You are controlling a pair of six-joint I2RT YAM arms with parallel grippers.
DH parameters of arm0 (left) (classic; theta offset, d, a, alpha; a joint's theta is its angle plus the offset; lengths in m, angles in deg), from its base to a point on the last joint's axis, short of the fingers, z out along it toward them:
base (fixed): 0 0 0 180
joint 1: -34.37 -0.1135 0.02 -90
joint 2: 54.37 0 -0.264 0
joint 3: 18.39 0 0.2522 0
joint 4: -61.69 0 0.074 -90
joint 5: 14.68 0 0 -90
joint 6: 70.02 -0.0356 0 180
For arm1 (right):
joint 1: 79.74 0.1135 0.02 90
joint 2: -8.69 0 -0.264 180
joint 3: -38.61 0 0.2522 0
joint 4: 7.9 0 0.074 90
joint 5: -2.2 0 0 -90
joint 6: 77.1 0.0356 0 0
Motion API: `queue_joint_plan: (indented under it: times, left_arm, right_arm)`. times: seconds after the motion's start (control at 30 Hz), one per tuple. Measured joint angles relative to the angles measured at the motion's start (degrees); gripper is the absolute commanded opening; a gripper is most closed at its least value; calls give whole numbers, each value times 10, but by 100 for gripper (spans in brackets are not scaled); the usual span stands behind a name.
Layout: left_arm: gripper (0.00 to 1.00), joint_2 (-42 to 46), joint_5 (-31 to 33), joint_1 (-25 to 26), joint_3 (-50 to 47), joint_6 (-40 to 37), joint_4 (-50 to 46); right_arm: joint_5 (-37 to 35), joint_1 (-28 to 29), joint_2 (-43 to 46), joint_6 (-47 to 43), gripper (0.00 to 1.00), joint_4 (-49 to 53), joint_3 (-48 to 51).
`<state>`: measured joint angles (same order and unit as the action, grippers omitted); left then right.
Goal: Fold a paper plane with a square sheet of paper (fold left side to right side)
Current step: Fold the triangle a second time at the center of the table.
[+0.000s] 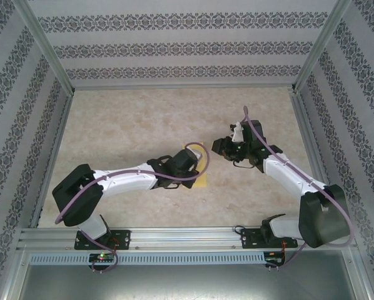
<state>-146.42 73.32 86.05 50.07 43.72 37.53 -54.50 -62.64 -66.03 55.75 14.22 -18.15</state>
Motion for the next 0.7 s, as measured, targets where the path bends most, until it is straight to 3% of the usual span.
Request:
queue_joint_plan:
  times: [0.1,0.37,0.7]
  left_arm:
    - [0,9,-55,-35,-24,22,34]
    - [0,9,-140,-71,-36,33,49]
    - [0,1,-164,-97,-36,14,33]
  right_arm:
    - [-10,16,2,2,0,-4,45]
    - [-50,99,-40,8,0,-13,83]
    - [-74,134,-108,9,0,-13,70]
